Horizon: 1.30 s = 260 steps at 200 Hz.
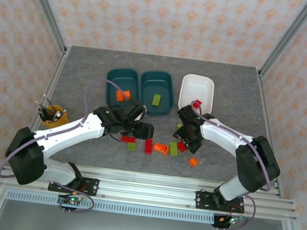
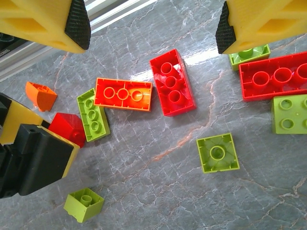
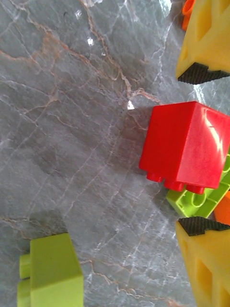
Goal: Sort the legos into containers by color
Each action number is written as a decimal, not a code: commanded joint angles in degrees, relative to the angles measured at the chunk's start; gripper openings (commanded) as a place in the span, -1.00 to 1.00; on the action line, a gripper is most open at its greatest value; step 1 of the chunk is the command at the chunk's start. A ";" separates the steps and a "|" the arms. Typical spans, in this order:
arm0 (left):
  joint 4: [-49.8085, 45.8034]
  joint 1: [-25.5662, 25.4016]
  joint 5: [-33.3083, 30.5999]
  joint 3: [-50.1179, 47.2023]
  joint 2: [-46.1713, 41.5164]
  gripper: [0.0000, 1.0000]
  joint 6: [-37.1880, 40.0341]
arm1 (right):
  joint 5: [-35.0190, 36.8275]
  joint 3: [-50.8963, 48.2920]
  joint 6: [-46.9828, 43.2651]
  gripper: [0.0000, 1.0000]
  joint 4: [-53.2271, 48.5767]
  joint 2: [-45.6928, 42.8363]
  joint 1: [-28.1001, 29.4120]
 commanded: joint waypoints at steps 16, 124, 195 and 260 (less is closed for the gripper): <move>1.61 -0.52 -1.44 -0.72 -1.47 0.45 -0.84 | 0.61 -2.85 3.23 0.32 3.46 1.12 -1.14; 2.41 -0.54 -2.10 1.73 0.35 0.45 -1.53 | 2.29 -0.13 2.95 -0.28 3.59 1.20 -1.72; -1.69 2.43 -3.79 17.57 5.91 0.45 -2.72 | 15.10 21.76 -14.57 -0.32 -8.76 -1.11 -5.81; -1.70 10.70 -0.36 31.50 18.08 0.45 -3.67 | 4.64 38.92 -25.99 -0.34 -7.16 19.29 -13.43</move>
